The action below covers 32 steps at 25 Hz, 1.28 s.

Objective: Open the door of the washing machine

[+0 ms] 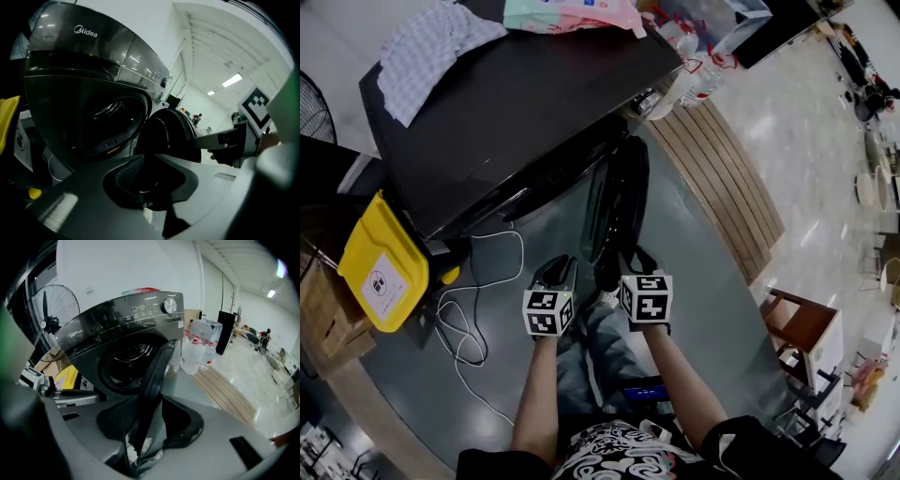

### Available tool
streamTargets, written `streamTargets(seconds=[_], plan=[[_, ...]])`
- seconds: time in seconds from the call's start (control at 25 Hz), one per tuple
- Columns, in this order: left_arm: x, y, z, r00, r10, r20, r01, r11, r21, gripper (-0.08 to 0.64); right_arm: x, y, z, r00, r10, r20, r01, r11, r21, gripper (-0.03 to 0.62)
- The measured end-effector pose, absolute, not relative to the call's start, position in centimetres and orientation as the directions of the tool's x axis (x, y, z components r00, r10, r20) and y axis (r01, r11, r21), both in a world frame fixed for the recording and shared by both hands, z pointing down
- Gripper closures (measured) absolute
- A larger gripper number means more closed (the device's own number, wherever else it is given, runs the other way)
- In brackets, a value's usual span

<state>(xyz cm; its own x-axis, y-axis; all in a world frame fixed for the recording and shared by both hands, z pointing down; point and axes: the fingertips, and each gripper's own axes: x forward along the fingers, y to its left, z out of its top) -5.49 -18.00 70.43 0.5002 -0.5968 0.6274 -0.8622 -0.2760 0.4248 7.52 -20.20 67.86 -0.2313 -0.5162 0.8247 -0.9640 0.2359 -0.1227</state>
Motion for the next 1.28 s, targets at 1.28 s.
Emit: streamTargets(seconds=[1.28], plan=[[-6.0,-20.2,65.8,0.494,-0.632,0.597,-0.863,-0.437,0.253,0.558,26.8,-20.9,63.1,0.158,-0.727,0.668,-0.983,-0.177,0.04,0.492]])
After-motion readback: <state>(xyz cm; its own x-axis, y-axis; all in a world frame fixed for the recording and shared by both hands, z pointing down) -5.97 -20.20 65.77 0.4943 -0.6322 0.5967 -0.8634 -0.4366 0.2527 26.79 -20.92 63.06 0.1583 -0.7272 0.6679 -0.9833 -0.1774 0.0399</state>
